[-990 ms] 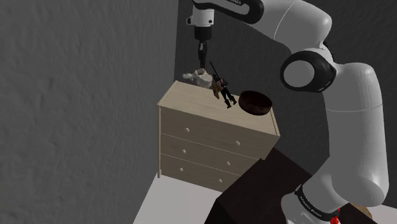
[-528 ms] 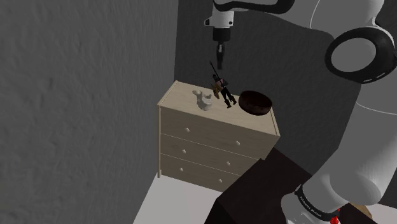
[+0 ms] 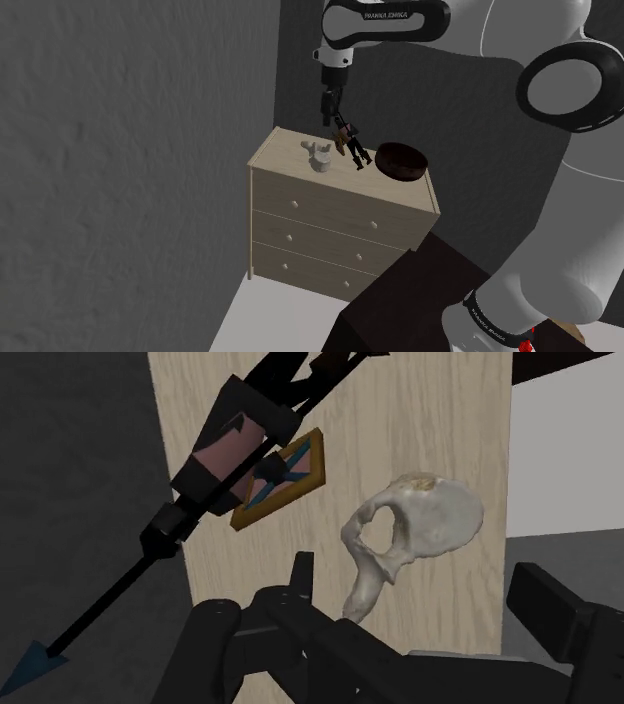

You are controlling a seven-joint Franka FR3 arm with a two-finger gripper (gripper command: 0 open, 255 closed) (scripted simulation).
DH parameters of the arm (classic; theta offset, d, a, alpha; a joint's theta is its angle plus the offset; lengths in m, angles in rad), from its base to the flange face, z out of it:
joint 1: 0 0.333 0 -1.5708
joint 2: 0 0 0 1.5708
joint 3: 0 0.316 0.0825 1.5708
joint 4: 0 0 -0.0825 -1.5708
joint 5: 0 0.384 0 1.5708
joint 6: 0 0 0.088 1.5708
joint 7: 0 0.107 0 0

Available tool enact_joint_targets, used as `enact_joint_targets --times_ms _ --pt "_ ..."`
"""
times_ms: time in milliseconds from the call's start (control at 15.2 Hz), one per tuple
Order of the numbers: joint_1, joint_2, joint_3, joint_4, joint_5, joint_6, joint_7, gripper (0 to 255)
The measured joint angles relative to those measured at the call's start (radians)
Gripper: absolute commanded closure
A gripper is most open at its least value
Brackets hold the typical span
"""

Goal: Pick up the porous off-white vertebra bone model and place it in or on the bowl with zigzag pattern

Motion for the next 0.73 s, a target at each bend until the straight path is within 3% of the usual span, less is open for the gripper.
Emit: enact_joint_targets --times_ms 462,726 --pt "0.049 0.078 -0.020 -0.104 -0.010 0.281 0.303 0" --pt "0.056 0.101 -0.025 -0.137 -0.012 0.353 0.348 0"
